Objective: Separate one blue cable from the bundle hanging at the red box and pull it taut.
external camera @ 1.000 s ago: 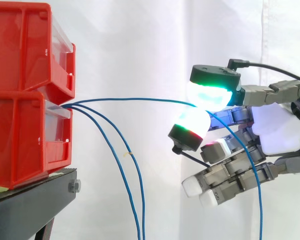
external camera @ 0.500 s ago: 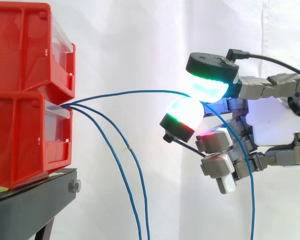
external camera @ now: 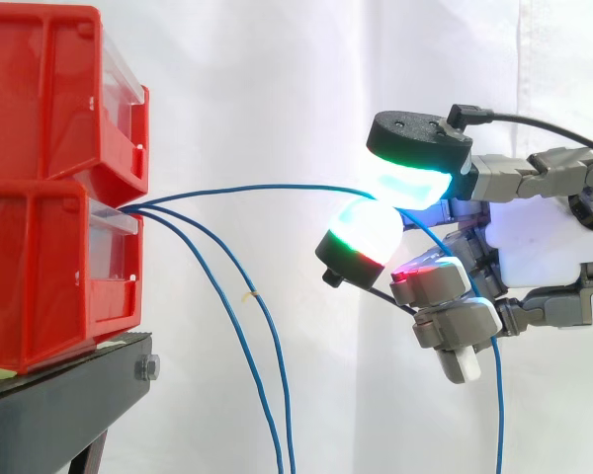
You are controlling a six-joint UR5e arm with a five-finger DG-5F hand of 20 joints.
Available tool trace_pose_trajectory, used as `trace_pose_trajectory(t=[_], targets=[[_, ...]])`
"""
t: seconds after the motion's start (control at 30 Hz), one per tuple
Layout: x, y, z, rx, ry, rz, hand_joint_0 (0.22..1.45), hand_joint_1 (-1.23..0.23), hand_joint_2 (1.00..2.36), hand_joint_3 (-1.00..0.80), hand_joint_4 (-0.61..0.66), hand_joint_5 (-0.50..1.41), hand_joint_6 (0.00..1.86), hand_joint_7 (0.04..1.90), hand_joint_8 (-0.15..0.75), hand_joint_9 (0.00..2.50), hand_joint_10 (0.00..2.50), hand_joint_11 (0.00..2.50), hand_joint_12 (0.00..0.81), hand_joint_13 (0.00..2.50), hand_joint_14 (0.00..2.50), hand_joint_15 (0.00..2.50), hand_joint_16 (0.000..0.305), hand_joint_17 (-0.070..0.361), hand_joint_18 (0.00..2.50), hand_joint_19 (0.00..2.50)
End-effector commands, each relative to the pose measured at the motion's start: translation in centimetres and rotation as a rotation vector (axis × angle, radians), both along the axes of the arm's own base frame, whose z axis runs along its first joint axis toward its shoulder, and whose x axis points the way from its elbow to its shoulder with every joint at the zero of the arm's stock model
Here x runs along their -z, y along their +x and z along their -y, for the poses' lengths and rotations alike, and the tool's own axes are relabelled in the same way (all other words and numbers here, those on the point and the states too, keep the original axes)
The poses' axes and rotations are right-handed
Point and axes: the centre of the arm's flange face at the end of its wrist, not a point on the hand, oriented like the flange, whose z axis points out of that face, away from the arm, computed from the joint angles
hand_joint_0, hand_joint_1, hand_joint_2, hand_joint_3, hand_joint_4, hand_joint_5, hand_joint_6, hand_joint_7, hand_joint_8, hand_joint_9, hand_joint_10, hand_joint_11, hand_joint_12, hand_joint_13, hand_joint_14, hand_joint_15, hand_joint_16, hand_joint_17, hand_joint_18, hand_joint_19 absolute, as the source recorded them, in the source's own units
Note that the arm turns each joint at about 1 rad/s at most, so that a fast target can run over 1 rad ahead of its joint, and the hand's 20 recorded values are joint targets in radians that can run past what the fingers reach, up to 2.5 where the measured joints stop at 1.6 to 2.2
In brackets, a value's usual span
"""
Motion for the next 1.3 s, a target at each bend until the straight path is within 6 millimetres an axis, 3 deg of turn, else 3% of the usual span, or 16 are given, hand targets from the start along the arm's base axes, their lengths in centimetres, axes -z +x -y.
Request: trace_pose_trajectory(t=[0.0, 0.13, 1.27], targets=[[0.06, 0.02, 0.00, 0.001, 0.000, -0.001, 0.65, -0.75, 1.03, -0.18, -0.05, -0.17, 0.92, 1.08, 0.265, 1.16, 0.01, 1.42, 0.329, 1.18, 0.01, 1.46, 0.047, 0.107, 0.90, 0.95], [-0.05, 0.01, 0.00, 0.001, 0.000, 0.000, 0.65, -0.75, 1.02, -0.19, -0.10, -0.17, 0.92, 1.09, 0.248, 1.17, 0.01, 1.42, 0.327, 1.16, 0.02, 1.43, 0.047, 0.106, 0.86, 0.94], [0.02, -0.03, 0.01, 0.001, 0.000, -0.001, 0.65, -0.75, 1.02, -0.20, -0.08, -0.17, 0.91, 1.12, 0.253, 1.18, 0.02, 1.39, 0.325, 1.17, 0.02, 1.39, 0.047, 0.105, 0.80, 0.89]])
